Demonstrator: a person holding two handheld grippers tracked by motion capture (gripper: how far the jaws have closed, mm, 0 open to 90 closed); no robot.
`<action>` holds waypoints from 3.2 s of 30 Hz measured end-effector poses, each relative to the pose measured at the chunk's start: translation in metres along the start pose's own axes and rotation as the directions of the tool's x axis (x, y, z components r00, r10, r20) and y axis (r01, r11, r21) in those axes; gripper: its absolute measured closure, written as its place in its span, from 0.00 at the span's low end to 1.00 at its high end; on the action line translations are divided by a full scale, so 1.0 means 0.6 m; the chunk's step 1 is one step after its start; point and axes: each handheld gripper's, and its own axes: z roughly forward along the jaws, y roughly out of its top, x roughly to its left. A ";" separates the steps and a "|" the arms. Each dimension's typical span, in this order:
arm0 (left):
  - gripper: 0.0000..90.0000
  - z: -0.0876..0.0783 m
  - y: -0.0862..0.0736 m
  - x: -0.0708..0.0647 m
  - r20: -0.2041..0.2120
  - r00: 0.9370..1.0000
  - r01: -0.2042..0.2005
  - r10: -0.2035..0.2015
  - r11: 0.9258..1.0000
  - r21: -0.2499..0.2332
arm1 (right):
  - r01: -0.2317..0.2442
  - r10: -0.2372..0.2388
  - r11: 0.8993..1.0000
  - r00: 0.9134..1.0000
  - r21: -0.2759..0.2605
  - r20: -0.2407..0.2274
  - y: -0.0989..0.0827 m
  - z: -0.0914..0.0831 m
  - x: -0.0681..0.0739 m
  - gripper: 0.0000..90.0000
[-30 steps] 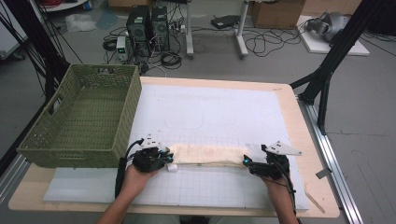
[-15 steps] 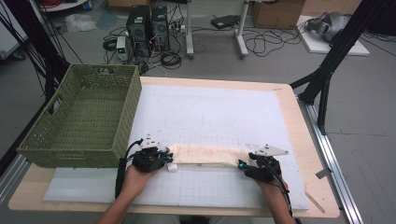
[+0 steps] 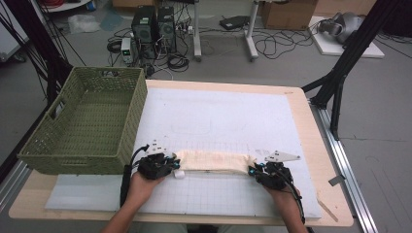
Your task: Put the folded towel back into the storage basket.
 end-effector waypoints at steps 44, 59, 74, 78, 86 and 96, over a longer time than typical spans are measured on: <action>0.91 -0.089 0.079 -0.030 0.018 0.992 -0.119 0.127 0.965 -0.232 | 0.017 -0.006 0.994 0.995 -0.109 0.101 0.057 -0.051 -0.002 0.89; 0.91 -0.166 0.103 0.006 -0.049 0.993 -0.117 0.108 0.948 -0.294 | 0.113 -0.098 0.983 0.990 -0.148 0.100 0.163 -0.036 0.028 0.89; 0.91 -0.228 0.106 0.048 -0.108 0.993 -0.085 0.050 0.936 -0.342 | 0.106 -0.108 0.960 0.994 -0.261 0.008 0.236 -0.010 0.054 0.89; 0.91 -0.248 0.112 0.055 -0.128 0.991 -0.090 0.047 0.931 -0.354 | 0.103 -0.110 0.955 0.994 -0.277 -0.010 0.266 0.000 0.059 0.89; 0.91 -0.290 0.107 0.080 -0.175 0.984 -0.090 0.026 0.925 -0.369 | 0.150 -0.163 0.948 0.986 -0.280 -0.024 0.330 0.029 0.085 0.89; 0.91 -0.345 0.083 0.115 -0.230 0.973 -0.078 -0.014 0.918 -0.389 | 0.214 -0.236 0.937 0.971 -0.275 -0.047 0.392 0.076 0.138 0.89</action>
